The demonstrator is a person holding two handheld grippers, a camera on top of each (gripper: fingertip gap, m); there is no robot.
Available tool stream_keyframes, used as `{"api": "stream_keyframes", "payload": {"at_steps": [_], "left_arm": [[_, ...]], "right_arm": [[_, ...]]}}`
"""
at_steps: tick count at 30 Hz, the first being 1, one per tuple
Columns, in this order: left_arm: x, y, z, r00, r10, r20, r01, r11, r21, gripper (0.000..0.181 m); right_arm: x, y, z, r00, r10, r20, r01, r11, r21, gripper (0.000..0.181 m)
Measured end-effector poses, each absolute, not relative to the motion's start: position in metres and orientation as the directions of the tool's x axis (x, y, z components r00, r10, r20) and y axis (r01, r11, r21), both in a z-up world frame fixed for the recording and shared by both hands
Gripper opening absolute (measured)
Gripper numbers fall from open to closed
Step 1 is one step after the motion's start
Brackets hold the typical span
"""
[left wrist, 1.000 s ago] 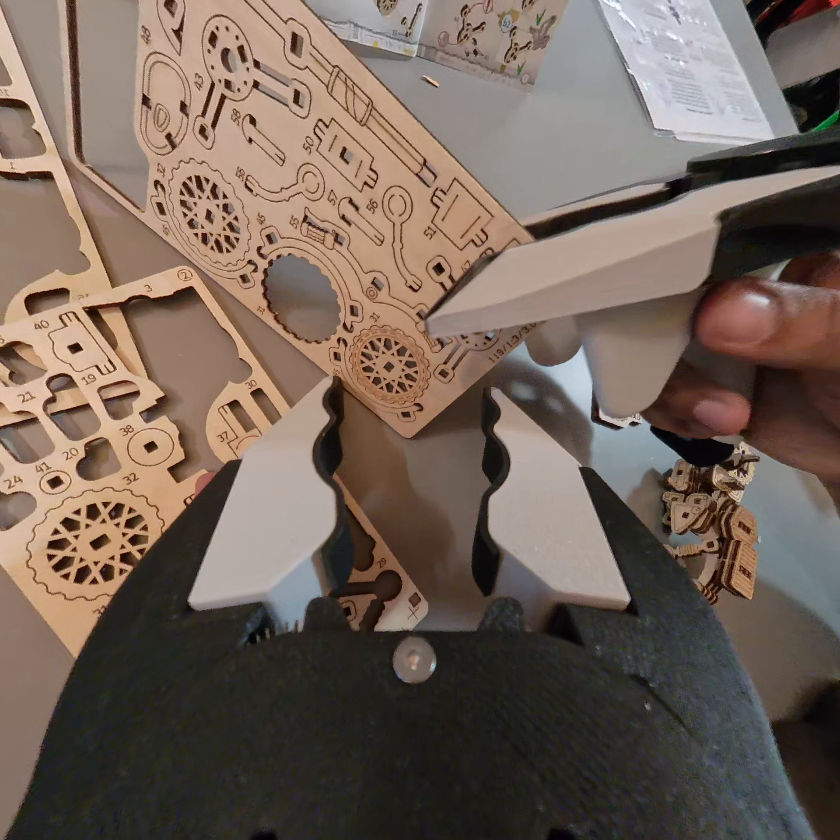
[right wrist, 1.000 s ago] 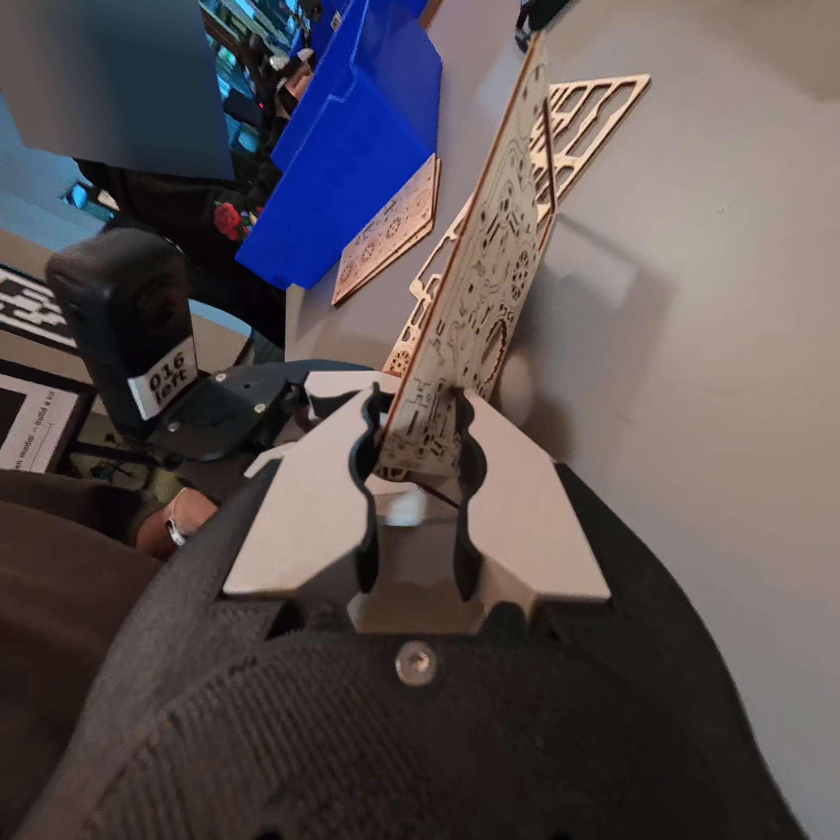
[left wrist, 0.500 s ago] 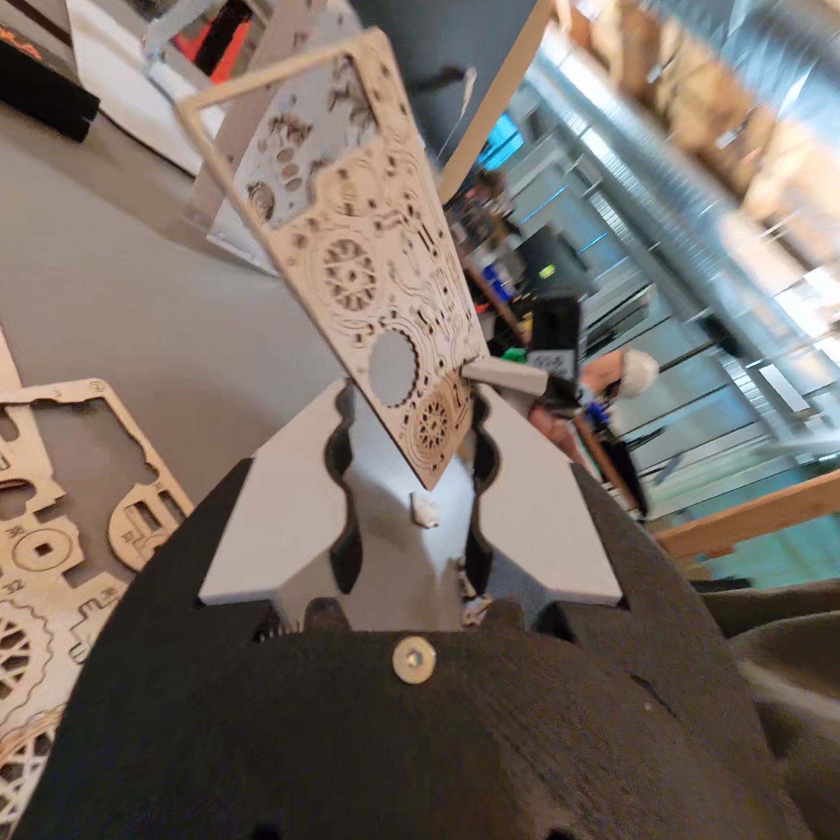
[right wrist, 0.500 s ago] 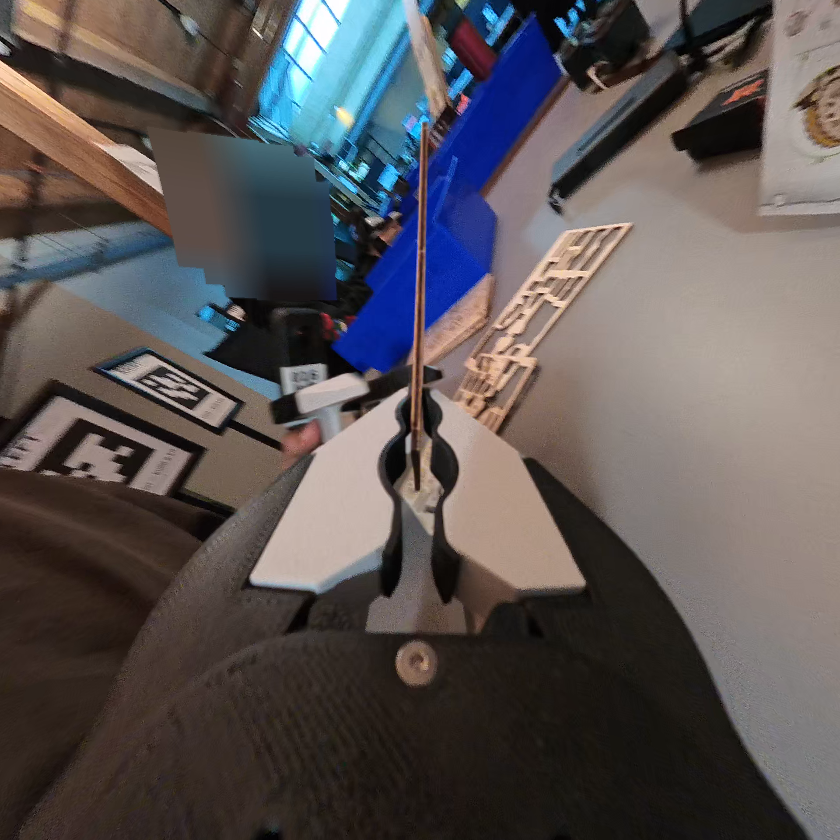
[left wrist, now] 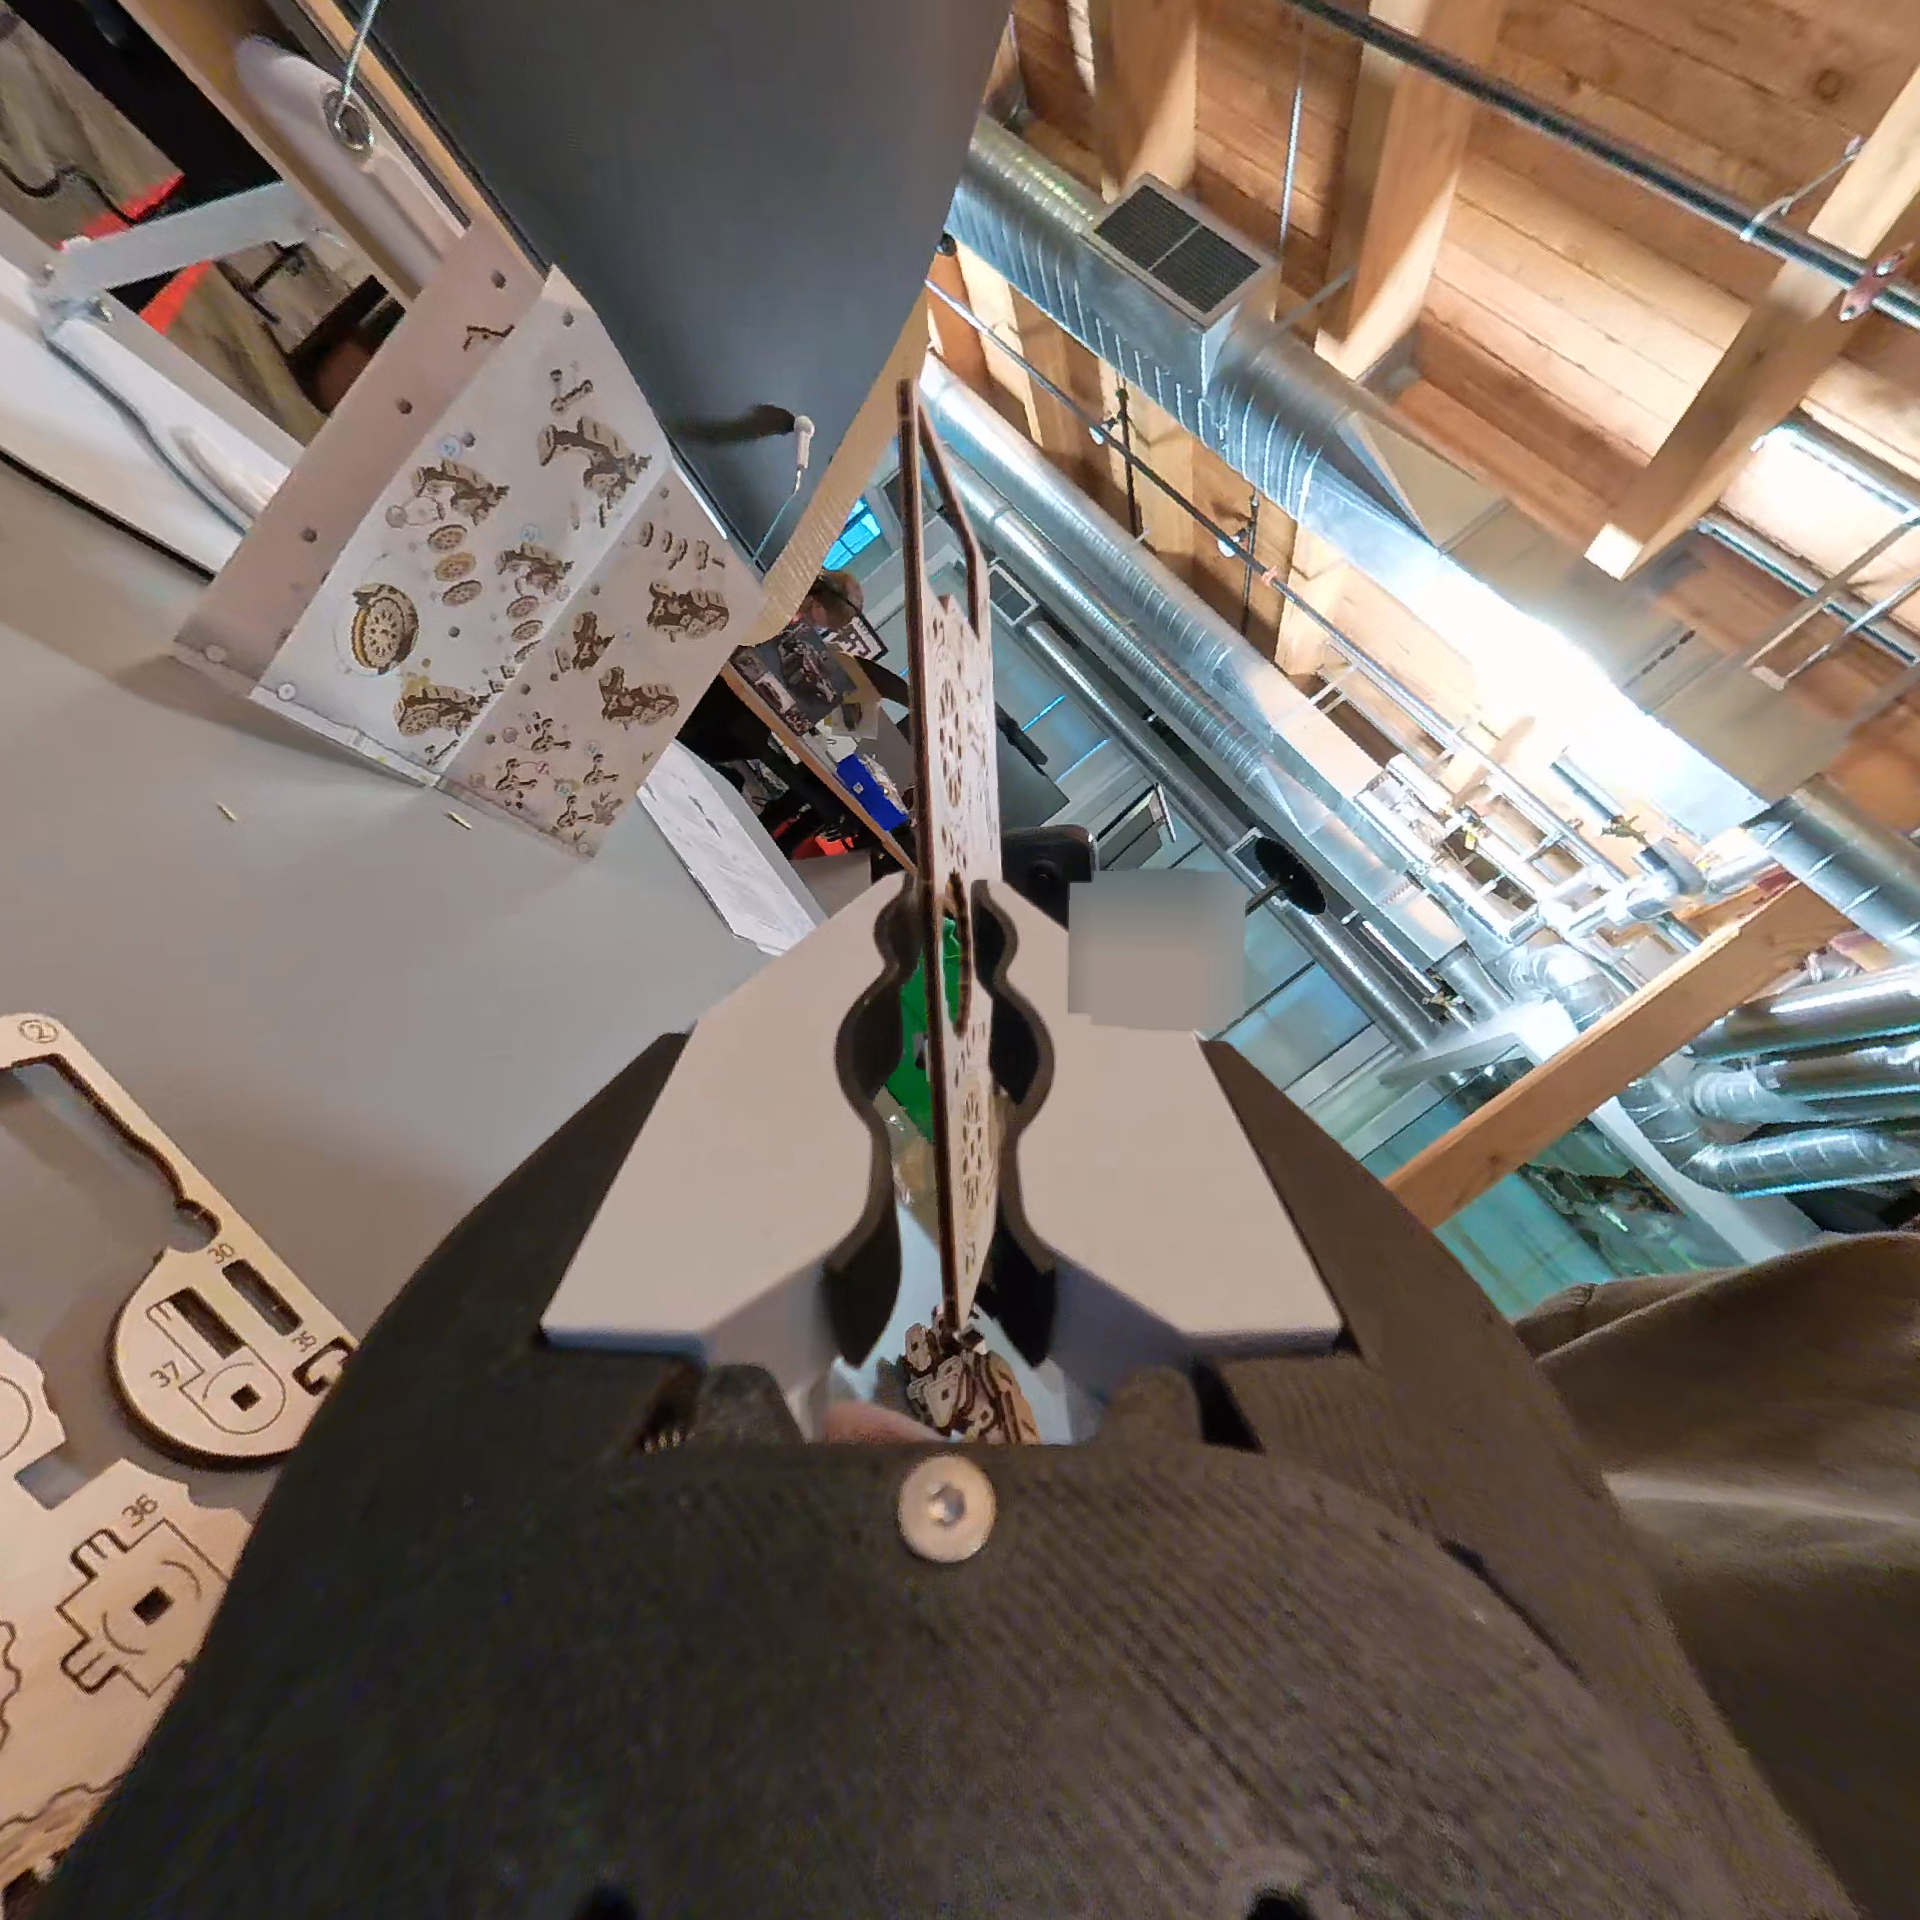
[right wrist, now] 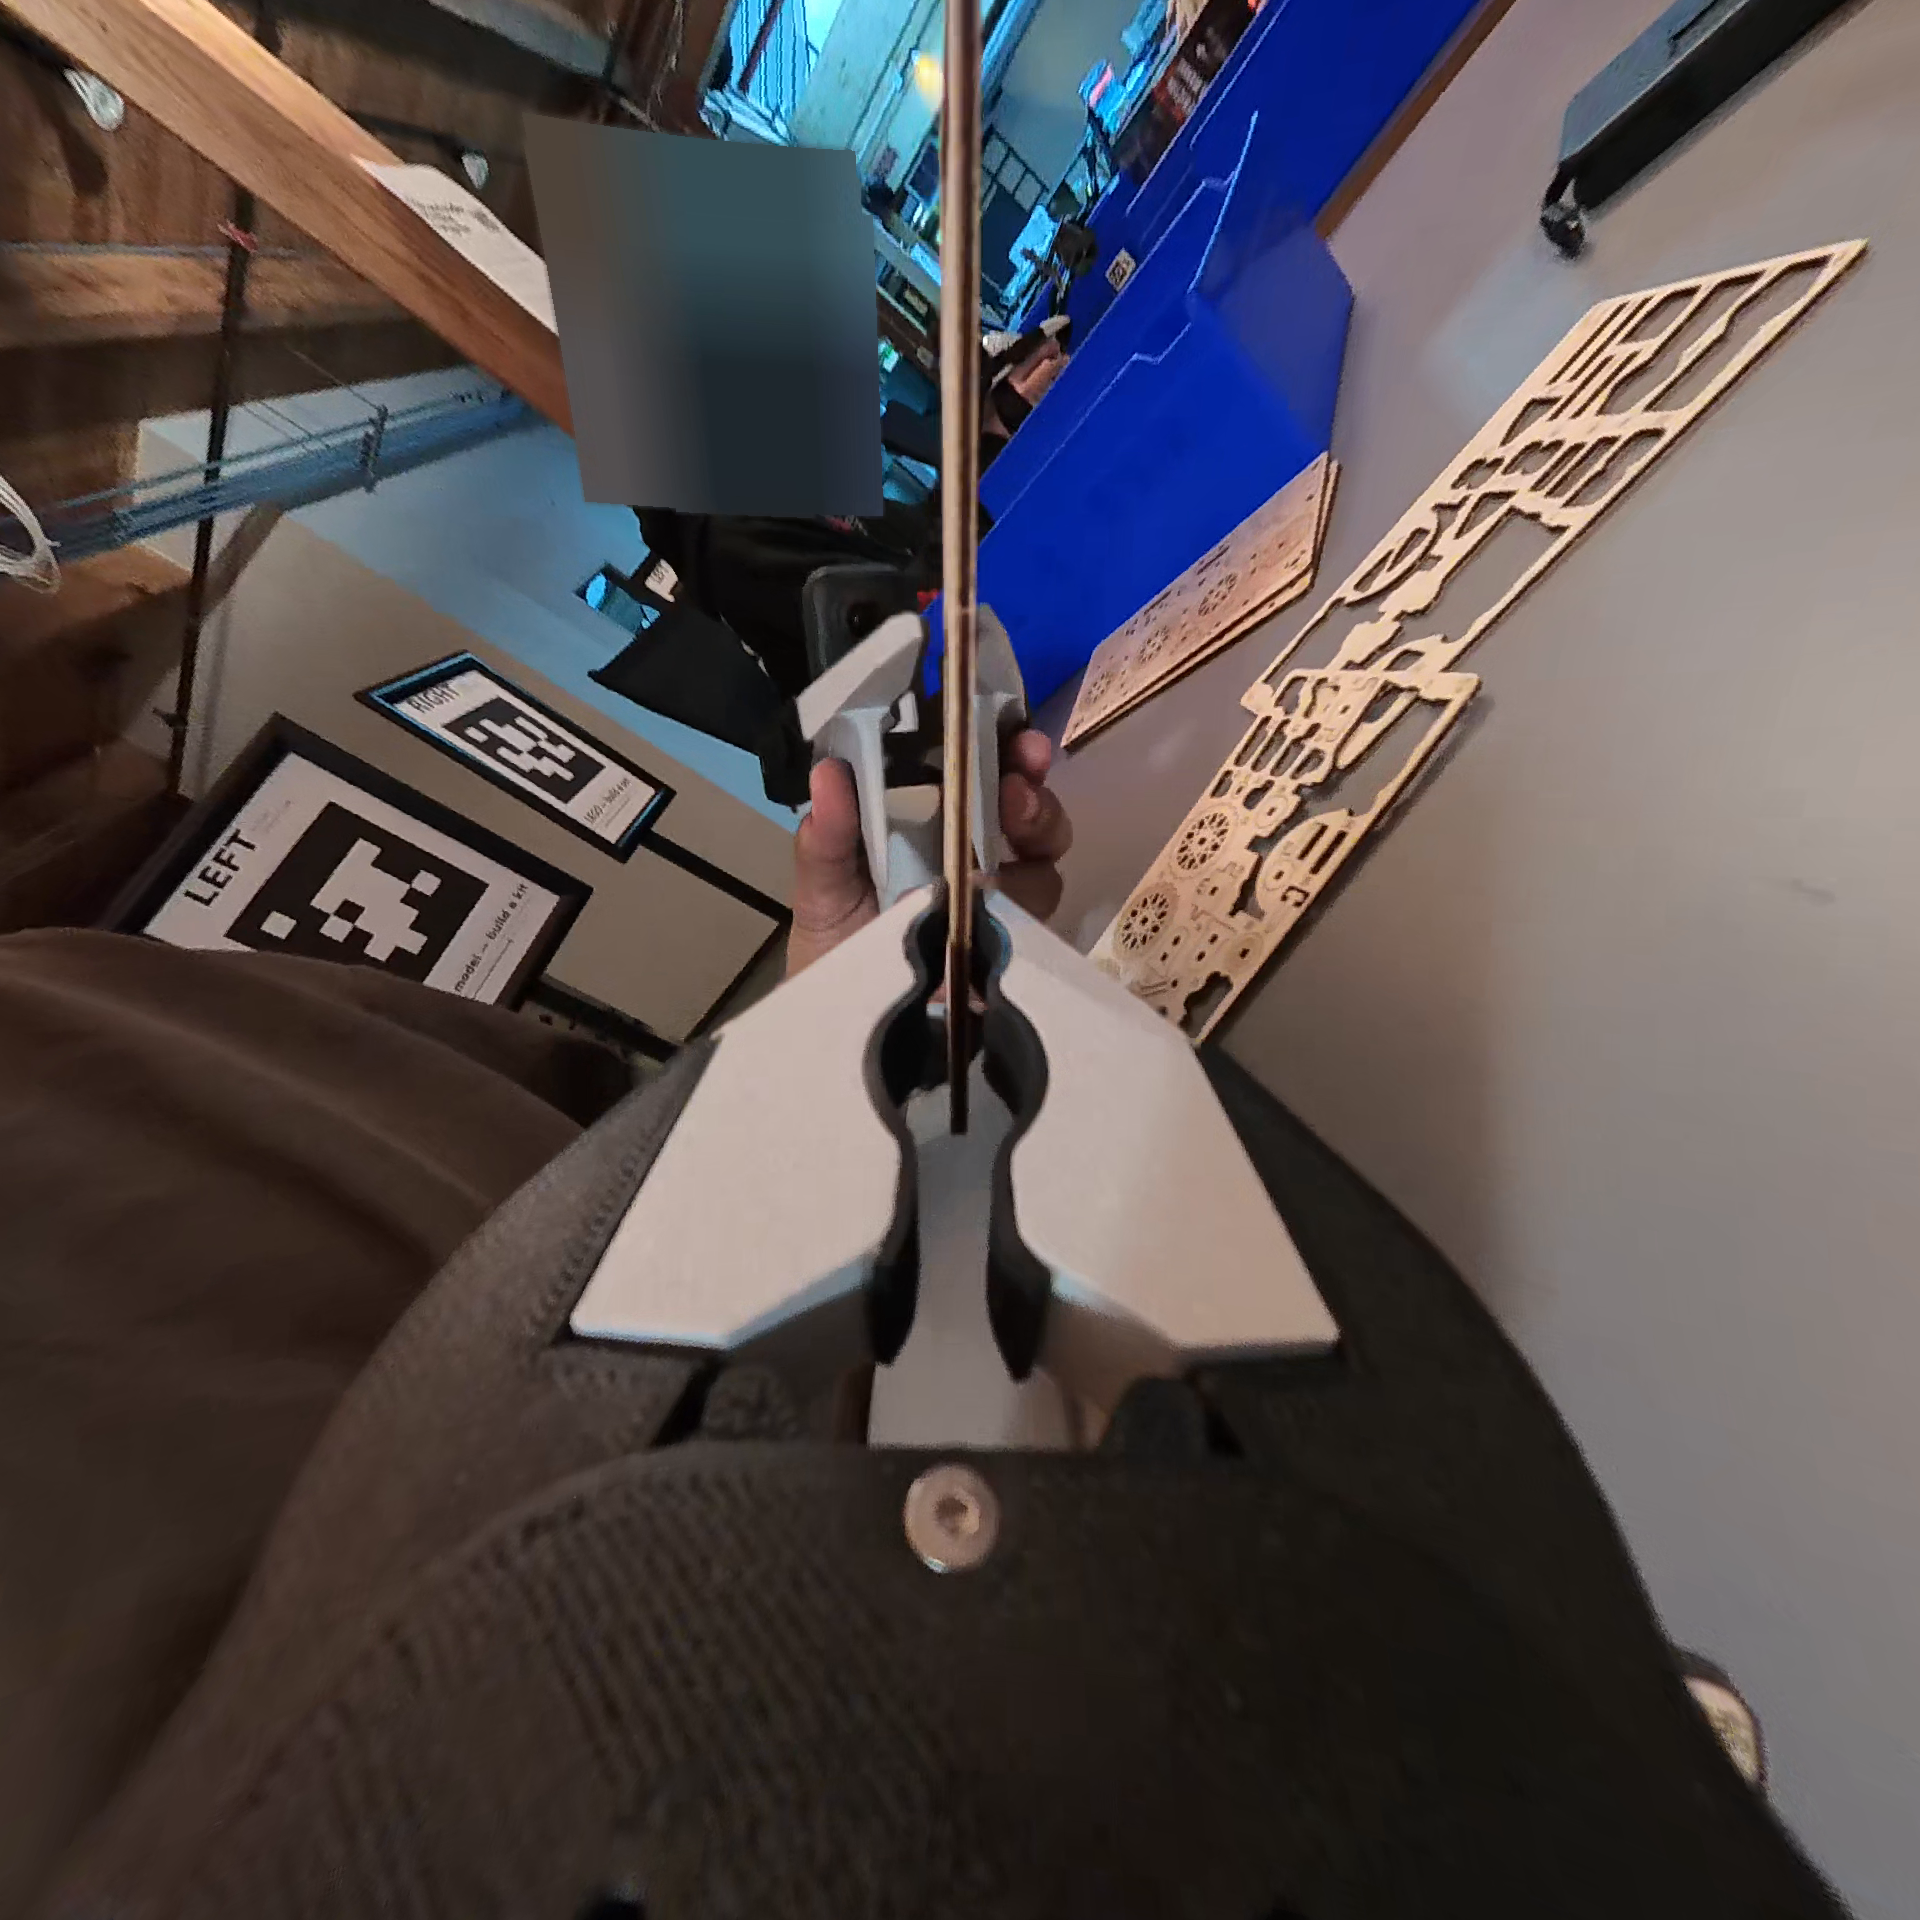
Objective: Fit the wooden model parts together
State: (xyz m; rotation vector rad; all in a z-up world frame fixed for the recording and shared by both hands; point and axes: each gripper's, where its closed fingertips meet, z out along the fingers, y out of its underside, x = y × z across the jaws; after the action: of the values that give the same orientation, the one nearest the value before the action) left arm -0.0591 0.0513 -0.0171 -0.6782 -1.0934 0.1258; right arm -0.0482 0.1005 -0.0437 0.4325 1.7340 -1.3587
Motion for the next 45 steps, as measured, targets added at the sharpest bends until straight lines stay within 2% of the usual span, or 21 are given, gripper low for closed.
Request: {"api": "stream_keyframes", "payload": {"at_steps": [2, 4, 8, 12, 16, 19, 23, 25, 29, 33, 38, 42, 45], "left_arm": [[-0.059, 0.051, -0.017, 0.478, 0.390, 0.787, 0.239, 0.805, -0.543, 0.009], [-0.058, 0.051, -0.017, 0.482, 0.369, 0.795, 0.252, 0.810, -0.529, 0.002], [-0.057, 0.055, -0.015, 0.501, 0.364, 0.786, 0.267, 0.798, -0.540, 0.000], [-0.056, 0.066, -0.016, 0.517, 0.387, 0.764, 0.300, 0.753, -0.585, 0.000], [-0.057, 0.079, -0.022, 0.527, 0.347, 0.776, 0.357, 0.738, -0.572, 0.000], [-0.058, 0.090, -0.032, 0.505, 0.370, 0.780, 0.407, 0.695, -0.593, 0.000], [-0.059, 0.097, -0.040, 0.483, 0.406, 0.776, 0.429, 0.662, -0.614, 0.000], [-0.060, 0.099, -0.044, 0.474, 0.412, 0.778, 0.445, 0.651, -0.615, 0.000], [-0.064, 0.101, -0.057, 0.432, 0.502, 0.749, 0.443, 0.605, -0.661, 0.002], [-0.065, 0.101, -0.060, 0.423, 0.511, 0.748, 0.442, 0.604, -0.663, 0.003], [-0.065, 0.101, -0.061, 0.448, 0.457, 0.768, 0.457, 0.621, -0.637, 0.006], [-0.063, 0.088, -0.050, 0.475, 0.360, 0.803, 0.427, 0.703, -0.568, 0.008], [-0.063, 0.083, -0.051, 0.476, 0.410, 0.778, 0.404, 0.684, -0.608, 0.013]], "right_arm": [[-0.045, 0.101, -0.047, -0.563, -0.229, -0.794, 0.708, 0.362, -0.606, 0.000], [-0.042, 0.102, -0.048, -0.546, -0.237, -0.804, 0.711, 0.377, -0.594, 0.001], [-0.046, 0.103, -0.051, -0.553, -0.224, -0.802, 0.703, 0.391, -0.594, 0.004], [-0.078, 0.104, -0.048, -0.655, -0.139, -0.743, 0.686, 0.302, -0.662, 0.029], [-0.085, 0.098, -0.030, -0.709, -0.167, -0.685, 0.640, 0.256, -0.724, 0.047], [-0.082, 0.090, -0.026, -0.734, -0.181, -0.655, 0.600, 0.281, -0.749, 0.044], [-0.080, 0.087, -0.033, -0.733, -0.162, -0.661, 0.607, 0.283, -0.742, 0.015], [-0.079, 0.089, -0.037, -0.682, -0.174, -0.711, 0.654, 0.290, -0.699, 0.010], [-0.084, 0.090, -0.049, -0.715, -0.115, -0.689, 0.641, 0.284, -0.713, 0.013], [-0.086, 0.091, -0.051, -0.738, -0.086, -0.669, 0.627, 0.279, -0.727, 0.012], [-0.078, 0.091, -0.043, -0.732, -0.142, -0.666, 0.615, 0.285, -0.736, 0.001], [-0.071, 0.094, -0.045, -0.740, -0.174, -0.650, 0.575, 0.337, -0.745, 0.001], [-0.064, 0.094, -0.049, -0.741, -0.181, -0.647, 0.557, 0.374, -0.742, 0.000]]}}
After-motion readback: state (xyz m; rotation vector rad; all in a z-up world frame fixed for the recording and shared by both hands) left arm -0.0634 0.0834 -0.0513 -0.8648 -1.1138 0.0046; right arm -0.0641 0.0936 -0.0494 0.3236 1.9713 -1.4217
